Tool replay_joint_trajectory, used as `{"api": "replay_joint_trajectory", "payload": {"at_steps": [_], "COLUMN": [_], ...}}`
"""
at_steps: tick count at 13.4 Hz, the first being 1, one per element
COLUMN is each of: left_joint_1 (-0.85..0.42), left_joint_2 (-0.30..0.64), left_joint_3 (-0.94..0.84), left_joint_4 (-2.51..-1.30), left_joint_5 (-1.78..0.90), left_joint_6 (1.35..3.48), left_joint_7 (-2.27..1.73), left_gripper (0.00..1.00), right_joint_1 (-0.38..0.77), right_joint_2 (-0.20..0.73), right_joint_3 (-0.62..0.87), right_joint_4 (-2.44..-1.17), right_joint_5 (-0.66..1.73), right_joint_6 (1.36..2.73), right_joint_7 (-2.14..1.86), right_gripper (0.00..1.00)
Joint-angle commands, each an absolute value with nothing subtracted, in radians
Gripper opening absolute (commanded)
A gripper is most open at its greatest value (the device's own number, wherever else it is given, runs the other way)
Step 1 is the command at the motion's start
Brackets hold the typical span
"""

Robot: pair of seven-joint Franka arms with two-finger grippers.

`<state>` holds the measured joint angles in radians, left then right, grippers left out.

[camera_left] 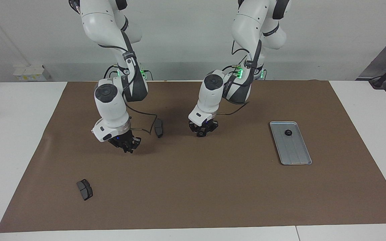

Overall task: Place bearing gear from tray to pile
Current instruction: 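Carry the gear farther away with the right gripper while the left gripper carries another, then release the gear at center with the left gripper while the right gripper returns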

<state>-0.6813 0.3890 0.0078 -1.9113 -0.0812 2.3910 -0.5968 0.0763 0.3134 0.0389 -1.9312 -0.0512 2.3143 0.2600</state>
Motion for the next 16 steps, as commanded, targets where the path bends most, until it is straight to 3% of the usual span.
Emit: {"api": "replay_joint_trajectory", "payload": {"at_steps": [1, 3, 4, 5, 6, 11, 16], "left_joint_1": [-0.683, -0.648, -0.602, -0.538, -0.452, -0.186, -0.064], "left_joint_2": [0.38, 0.388, 0.391, 0.385, 0.361, 0.285, 0.21], "left_joint_3": [0.025, 0.031, 0.031, 0.029, 0.026, 0.029, 0.029], "left_joint_4": [-1.902, -1.84, -1.798, -1.789, -1.789, -1.816, -2.017], "left_joint_5": [-0.072, -0.051, -0.051, -0.055, -0.055, -0.066, -0.066], "left_joint_6": [2.396, 2.35, 2.305, 2.258, 2.208, 2.047, 2.129], "left_joint_7": [-0.595, -0.588, -0.586, -0.58, -0.568, -0.251, -0.051], "left_gripper": [1.0, 1.0, 0.94, 0.83, 0.79, 0.75, 0.76], "right_joint_1": [-0.015, -0.052, -0.066, -0.066, -0.066, 0.03, 0.216], "right_joint_2": [0.278, 0.278, 0.278, 0.278, 0.278, 0.244, 0.255], "right_joint_3": [0.054, 0.054, 0.054, 0.054, 0.054, 0.064, 0.064], "right_joint_4": [-2.0, -2.011, -2.025, -2.028, -2.023, -1.98, -1.942], "right_joint_5": [-0.017, -0.015, -0.015, -0.015, -0.015, -0.015, -0.017], "right_joint_6": [2.332, 2.335, 2.342, 2.344, 2.335, 2.324, 2.322], "right_joint_7": [0.125, 0.075, 0.063, 0.06, 0.06, 0.135, 0.293], "right_gripper": [0.0, 0.08, 0.24, 0.61, 1.0, 1.0, 1.0]}}
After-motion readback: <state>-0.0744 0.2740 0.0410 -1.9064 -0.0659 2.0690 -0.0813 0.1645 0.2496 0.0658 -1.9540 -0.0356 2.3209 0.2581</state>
